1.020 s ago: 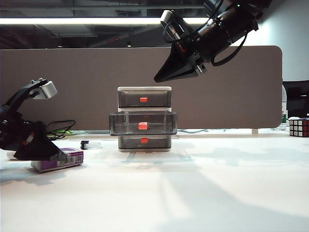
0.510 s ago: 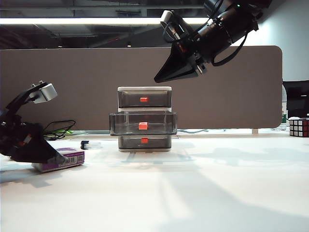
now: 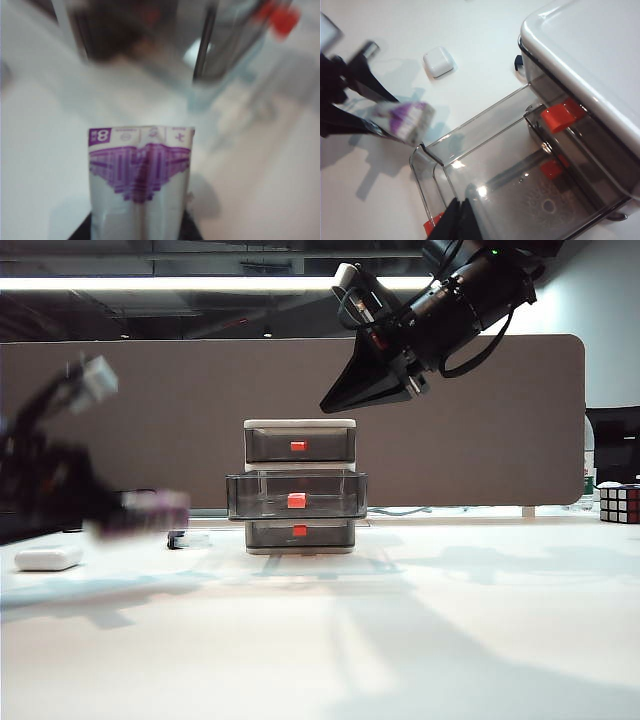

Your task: Open the second layer of the drawer on the table, pick up a pack of napkins on the table and put it in, and finally close the drawer.

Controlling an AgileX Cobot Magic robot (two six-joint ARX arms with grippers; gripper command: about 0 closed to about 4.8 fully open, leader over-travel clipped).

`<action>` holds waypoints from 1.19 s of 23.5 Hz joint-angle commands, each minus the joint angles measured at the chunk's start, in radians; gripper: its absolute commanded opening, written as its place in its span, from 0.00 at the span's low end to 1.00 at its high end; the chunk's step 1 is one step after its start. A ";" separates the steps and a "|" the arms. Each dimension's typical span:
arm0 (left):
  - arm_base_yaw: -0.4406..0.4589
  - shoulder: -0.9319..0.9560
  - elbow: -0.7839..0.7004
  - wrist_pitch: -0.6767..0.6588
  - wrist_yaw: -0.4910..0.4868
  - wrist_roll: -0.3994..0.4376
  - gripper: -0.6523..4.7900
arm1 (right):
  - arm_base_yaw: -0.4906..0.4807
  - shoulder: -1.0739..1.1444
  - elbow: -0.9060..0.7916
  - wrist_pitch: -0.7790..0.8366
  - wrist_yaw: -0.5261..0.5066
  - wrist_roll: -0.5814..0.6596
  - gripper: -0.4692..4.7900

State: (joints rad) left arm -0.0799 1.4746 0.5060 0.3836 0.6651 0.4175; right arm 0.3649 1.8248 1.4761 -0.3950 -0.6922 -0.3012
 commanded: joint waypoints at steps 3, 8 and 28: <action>-0.039 -0.188 0.023 0.066 -0.059 -0.011 0.46 | 0.002 -0.009 0.003 0.002 -0.005 -0.007 0.08; -0.086 -0.204 0.152 -0.018 -0.060 -0.032 0.46 | 0.002 -0.010 0.004 0.007 -0.006 -0.007 0.08; -0.318 0.306 0.541 -0.070 -0.101 -0.031 0.46 | -0.014 -0.031 0.005 0.010 0.039 -0.014 0.08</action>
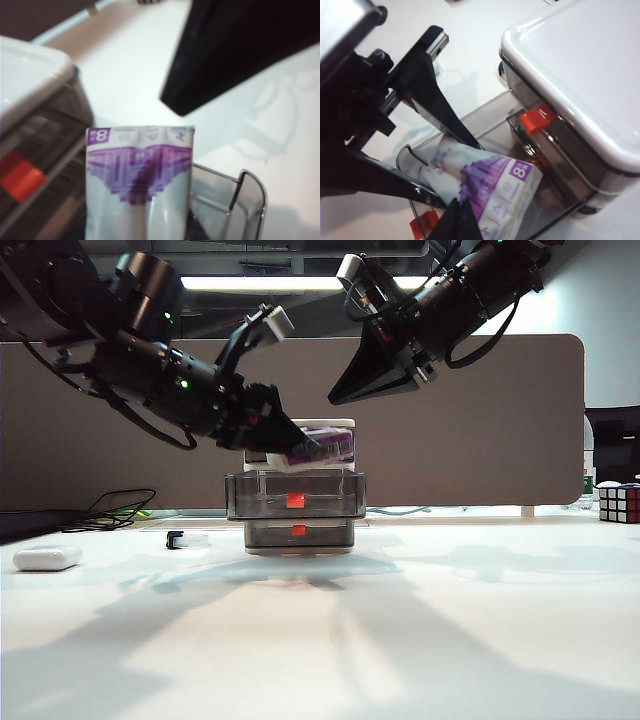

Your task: Open the second layer of the drawer on the table, pick up a pack of napkins on the table and put it in, and finally close the drawer.

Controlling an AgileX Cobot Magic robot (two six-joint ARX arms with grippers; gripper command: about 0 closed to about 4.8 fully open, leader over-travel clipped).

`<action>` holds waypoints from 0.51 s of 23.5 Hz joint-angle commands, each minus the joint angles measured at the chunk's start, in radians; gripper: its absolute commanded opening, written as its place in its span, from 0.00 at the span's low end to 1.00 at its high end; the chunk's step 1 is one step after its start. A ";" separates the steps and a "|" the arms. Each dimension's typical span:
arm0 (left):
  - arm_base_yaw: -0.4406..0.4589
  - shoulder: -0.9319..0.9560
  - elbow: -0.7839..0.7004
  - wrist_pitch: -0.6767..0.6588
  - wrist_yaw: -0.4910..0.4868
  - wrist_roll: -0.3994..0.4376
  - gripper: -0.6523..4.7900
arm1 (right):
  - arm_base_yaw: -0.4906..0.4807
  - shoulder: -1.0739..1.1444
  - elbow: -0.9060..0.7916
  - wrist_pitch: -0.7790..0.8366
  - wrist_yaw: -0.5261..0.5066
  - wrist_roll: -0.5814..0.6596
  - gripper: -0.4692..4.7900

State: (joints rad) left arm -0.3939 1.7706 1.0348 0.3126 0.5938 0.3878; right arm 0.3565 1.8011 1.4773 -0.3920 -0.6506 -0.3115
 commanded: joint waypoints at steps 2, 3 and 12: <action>-0.004 0.019 0.013 -0.003 -0.040 -0.002 0.52 | -0.010 -0.008 0.004 0.006 -0.003 -0.006 0.08; -0.004 0.019 0.011 -0.008 -0.039 -0.003 0.60 | -0.013 -0.008 0.004 0.006 -0.003 -0.006 0.08; -0.004 0.010 0.010 -0.018 -0.050 -0.003 0.86 | -0.020 -0.008 0.004 0.017 -0.003 -0.008 0.08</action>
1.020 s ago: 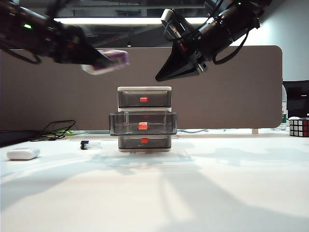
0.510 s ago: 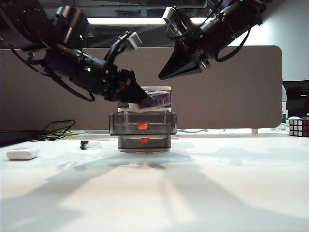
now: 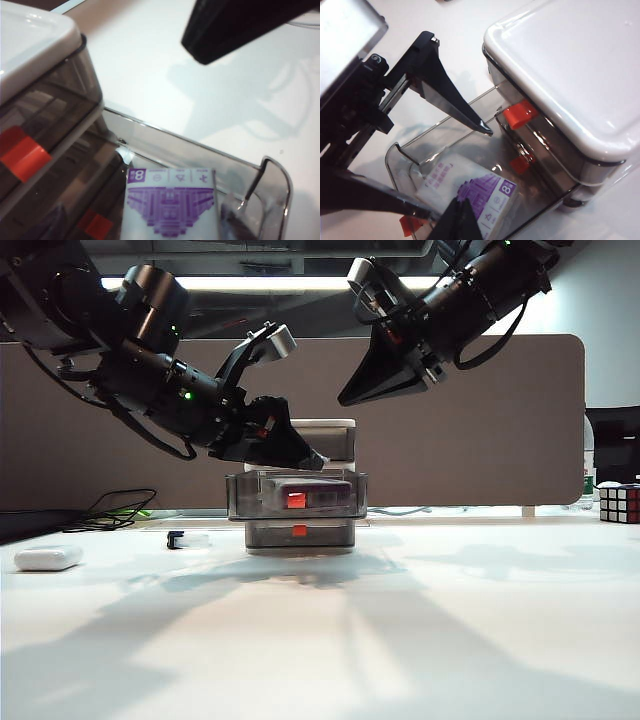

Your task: Open the second layer of the drawer on the table, pick up a pack of napkins on the table and put it in, and finally close the drawer.

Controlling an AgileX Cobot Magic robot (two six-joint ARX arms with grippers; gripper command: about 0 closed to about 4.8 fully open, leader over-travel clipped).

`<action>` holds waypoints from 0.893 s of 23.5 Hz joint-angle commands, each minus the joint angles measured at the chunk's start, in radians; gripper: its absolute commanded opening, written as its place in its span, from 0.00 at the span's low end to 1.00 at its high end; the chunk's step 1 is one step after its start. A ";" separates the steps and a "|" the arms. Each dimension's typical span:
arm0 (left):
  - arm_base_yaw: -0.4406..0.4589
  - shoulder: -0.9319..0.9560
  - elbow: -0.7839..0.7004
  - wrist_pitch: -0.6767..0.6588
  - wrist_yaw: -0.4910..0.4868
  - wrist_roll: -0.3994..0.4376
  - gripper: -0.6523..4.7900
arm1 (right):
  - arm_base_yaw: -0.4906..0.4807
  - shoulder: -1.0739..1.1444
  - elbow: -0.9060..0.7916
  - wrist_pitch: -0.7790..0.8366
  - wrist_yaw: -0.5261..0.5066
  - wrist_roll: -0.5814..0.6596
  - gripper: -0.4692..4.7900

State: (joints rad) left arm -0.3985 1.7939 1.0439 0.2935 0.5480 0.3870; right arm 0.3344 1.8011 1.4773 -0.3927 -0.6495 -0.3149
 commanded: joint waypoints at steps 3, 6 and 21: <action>0.001 -0.148 0.001 -0.187 -0.031 -0.002 0.78 | 0.002 -0.007 0.004 0.091 -0.003 0.006 0.08; 0.001 -0.256 0.001 -0.342 -0.033 -0.002 0.61 | 0.002 -0.007 0.004 0.167 0.001 0.038 0.08; 0.001 -0.179 0.000 -0.636 0.129 -0.002 0.11 | 0.022 0.225 0.207 0.391 0.045 0.192 0.08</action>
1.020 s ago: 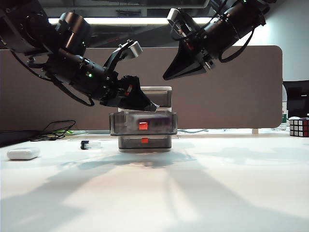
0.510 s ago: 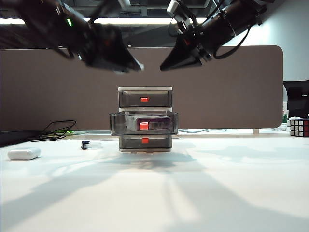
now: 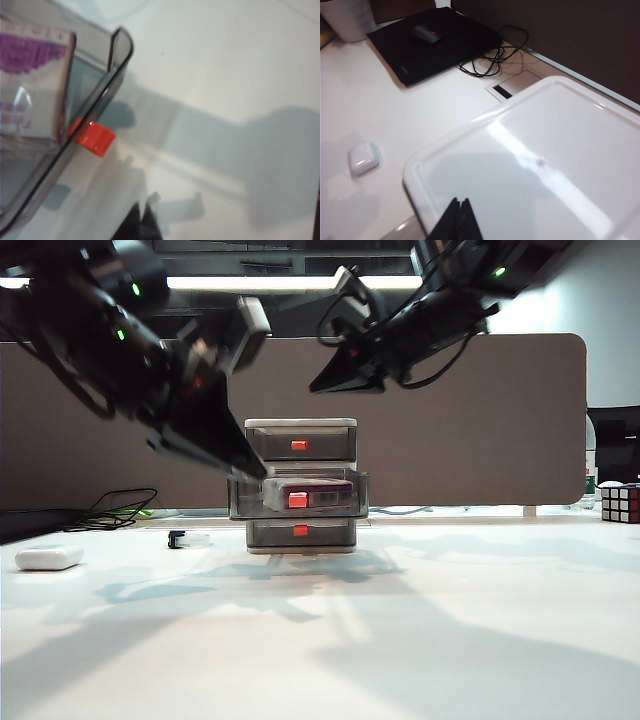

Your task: Open the second layer of the drawer on the table, pick up a pack of napkins on the table and put it in, and finally close the drawer.

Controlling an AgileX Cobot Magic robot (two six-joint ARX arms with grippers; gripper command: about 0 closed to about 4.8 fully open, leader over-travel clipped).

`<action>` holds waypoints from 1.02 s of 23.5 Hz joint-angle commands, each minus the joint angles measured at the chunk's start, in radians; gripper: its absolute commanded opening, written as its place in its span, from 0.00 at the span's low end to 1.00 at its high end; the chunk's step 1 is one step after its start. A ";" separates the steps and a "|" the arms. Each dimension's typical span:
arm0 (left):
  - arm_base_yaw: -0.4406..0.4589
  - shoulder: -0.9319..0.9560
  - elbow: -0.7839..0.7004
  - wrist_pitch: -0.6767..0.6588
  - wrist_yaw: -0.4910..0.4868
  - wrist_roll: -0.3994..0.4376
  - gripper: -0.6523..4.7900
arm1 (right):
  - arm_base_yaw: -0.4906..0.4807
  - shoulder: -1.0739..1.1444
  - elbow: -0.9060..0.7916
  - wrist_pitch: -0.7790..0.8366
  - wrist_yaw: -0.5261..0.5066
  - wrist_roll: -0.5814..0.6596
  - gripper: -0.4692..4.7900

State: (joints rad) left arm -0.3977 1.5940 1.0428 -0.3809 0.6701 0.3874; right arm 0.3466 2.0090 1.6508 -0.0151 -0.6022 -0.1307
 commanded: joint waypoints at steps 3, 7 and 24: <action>0.000 0.059 0.002 0.074 0.004 -0.003 0.11 | 0.021 0.058 0.083 0.011 -0.002 0.008 0.08; 0.000 0.103 0.002 0.165 -0.017 -0.013 0.11 | 0.025 0.097 0.113 0.012 -0.001 0.008 0.08; 0.000 0.169 0.003 0.450 -0.182 -0.115 0.11 | 0.023 0.175 0.111 -0.083 0.043 -0.009 0.08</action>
State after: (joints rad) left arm -0.3985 1.7664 1.0420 0.0265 0.5091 0.2897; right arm 0.3691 2.1613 1.7741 -0.0204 -0.5728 -0.1421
